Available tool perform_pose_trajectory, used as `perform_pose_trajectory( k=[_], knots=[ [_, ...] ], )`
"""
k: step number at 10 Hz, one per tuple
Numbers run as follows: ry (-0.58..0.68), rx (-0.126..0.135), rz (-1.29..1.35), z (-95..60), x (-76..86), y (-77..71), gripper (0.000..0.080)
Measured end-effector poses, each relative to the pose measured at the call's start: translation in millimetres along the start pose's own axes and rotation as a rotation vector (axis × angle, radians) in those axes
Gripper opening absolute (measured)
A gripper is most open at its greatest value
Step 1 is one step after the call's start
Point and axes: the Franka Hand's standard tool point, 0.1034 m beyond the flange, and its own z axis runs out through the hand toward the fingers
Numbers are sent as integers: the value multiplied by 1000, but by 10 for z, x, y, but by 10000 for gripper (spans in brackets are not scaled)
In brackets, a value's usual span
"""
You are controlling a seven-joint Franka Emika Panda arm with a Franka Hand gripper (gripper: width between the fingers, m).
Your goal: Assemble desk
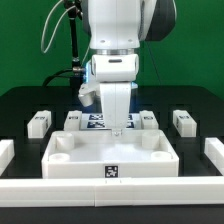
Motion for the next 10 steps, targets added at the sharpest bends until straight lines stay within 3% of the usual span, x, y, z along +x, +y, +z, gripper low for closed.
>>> perform_pose_trajectory(
  k=[8, 10],
  knots=[
    [0, 0, -9, 1, 17, 22, 54],
    [10, -18, -39, 2, 179, 255, 54]
  ],
)
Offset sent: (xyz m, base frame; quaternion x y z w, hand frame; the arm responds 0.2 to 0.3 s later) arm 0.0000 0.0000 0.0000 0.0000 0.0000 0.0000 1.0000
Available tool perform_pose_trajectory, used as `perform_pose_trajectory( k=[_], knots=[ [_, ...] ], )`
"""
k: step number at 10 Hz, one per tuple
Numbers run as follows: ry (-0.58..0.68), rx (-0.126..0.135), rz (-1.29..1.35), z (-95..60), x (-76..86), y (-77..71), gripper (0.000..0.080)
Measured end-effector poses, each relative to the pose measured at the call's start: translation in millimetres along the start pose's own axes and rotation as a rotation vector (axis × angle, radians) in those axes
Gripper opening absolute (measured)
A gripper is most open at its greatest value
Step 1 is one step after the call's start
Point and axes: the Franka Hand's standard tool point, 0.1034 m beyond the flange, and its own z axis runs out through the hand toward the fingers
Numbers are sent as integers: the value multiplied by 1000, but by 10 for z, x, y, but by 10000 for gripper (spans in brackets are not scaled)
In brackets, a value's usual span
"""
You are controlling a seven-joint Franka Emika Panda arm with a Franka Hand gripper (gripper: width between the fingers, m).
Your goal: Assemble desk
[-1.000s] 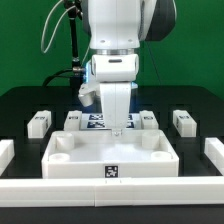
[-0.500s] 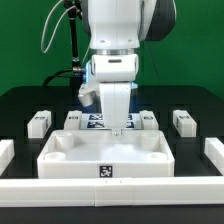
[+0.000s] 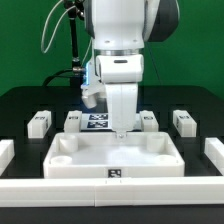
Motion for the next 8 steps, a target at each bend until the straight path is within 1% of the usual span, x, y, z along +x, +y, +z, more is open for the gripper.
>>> perform_pose_trajectory(
  k=[1, 2, 8],
  knots=[
    [8, -12, -8, 5, 100, 123, 54],
    [15, -15, -7, 12, 192, 196, 54],
    [15, -15, -7, 12, 192, 196, 54]
  ],
)
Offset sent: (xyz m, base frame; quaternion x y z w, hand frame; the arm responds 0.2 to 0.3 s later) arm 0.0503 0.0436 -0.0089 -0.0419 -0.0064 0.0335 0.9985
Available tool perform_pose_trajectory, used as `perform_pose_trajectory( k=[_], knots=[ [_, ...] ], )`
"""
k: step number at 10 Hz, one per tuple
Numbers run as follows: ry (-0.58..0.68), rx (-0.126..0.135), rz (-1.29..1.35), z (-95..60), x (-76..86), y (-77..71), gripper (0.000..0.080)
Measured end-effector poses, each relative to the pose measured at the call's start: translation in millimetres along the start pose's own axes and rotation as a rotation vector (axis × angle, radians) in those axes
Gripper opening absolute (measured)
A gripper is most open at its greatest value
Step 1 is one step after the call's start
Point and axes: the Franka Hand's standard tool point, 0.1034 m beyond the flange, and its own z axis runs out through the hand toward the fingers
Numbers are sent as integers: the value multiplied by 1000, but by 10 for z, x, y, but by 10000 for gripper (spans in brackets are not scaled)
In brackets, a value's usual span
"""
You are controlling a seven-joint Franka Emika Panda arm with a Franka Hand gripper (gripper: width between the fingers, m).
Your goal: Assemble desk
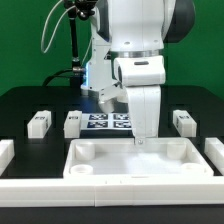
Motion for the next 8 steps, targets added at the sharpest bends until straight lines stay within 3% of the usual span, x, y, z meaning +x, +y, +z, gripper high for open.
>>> perform_pose_trajectory(
  k=[4, 8],
  knots=[
    [0, 0, 0, 0, 0, 0, 54],
    [11, 8, -1, 7, 204, 1, 54]
  ],
)
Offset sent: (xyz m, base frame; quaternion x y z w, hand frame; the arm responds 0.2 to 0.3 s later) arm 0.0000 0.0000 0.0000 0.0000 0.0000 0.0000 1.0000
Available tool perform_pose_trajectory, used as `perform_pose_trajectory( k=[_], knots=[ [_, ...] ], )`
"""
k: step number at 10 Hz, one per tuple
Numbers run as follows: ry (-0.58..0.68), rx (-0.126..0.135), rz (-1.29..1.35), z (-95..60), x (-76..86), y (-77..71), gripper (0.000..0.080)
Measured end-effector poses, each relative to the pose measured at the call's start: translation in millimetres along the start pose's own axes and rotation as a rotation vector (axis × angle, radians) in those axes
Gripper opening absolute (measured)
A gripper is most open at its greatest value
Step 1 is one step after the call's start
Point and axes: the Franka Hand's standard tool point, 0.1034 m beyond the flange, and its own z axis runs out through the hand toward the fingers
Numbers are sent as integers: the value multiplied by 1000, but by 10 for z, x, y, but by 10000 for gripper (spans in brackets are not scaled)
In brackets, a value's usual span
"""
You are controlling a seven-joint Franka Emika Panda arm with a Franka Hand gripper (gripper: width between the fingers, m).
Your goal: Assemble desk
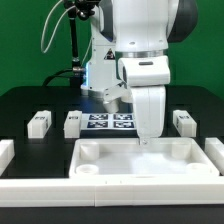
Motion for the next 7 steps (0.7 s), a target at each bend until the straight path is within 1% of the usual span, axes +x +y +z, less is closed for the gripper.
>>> perform_pose_trajectory(
  k=[1, 2, 3, 7],
  knots=[
    [6, 11, -9, 6, 89, 1, 54],
    [9, 32, -9, 9, 159, 5, 55],
    [5, 50, 4, 10, 160, 6, 55],
    [3, 53, 19, 9, 156, 5, 55]
  ],
)
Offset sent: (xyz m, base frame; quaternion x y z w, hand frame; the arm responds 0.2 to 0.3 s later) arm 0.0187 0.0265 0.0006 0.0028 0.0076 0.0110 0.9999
